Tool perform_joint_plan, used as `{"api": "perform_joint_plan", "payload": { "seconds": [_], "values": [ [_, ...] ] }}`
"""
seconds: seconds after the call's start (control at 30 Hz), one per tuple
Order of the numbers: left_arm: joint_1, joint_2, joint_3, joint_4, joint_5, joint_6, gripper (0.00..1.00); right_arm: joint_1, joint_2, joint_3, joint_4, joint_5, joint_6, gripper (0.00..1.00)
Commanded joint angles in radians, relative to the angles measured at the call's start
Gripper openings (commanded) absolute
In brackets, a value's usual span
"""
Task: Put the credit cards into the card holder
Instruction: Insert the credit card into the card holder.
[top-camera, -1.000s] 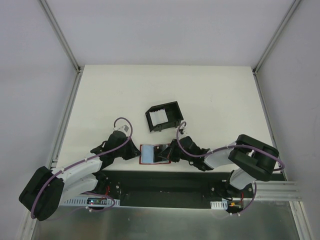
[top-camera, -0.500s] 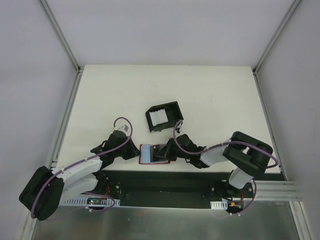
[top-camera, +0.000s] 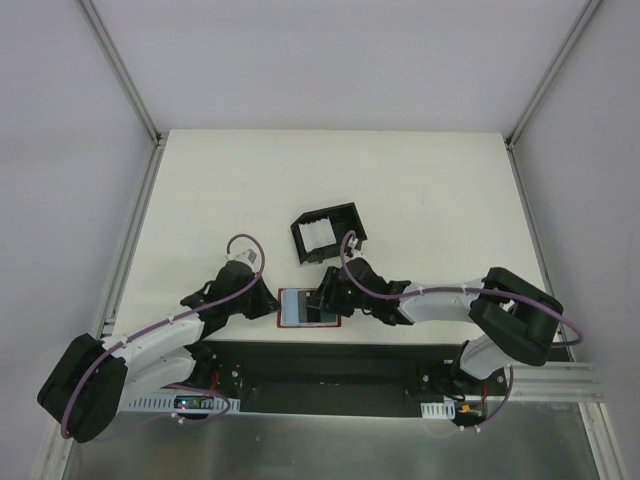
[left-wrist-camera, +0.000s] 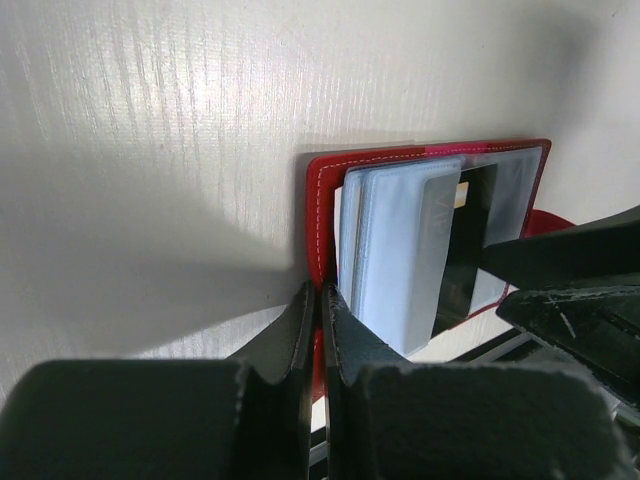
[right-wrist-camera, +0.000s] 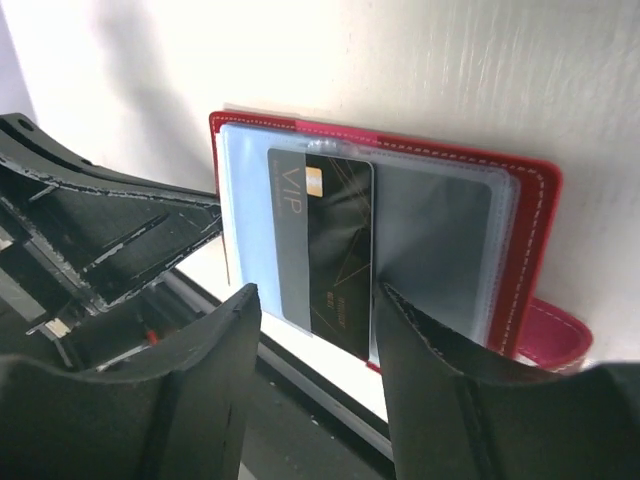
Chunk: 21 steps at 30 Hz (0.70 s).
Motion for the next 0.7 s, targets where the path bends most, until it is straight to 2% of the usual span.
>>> {"api": "perform_joint_plan", "payload": {
  "seconds": [0.0,0.27,0.67],
  "values": [
    [-0.006,-0.005,0.016,-0.043,-0.012,0.032,0.0,0.01,-0.037,0.086,-0.268,0.102,-0.122,0.52],
    [-0.006,0.006,0.03,-0.042,-0.006,0.045,0.0,0.028,0.046,0.16,-0.3,0.064,-0.149,0.5],
    [-0.006,-0.003,0.027,-0.04,0.001,0.045,0.0,0.028,0.104,0.213,-0.156,-0.034,-0.176,0.42]
  ]
}}
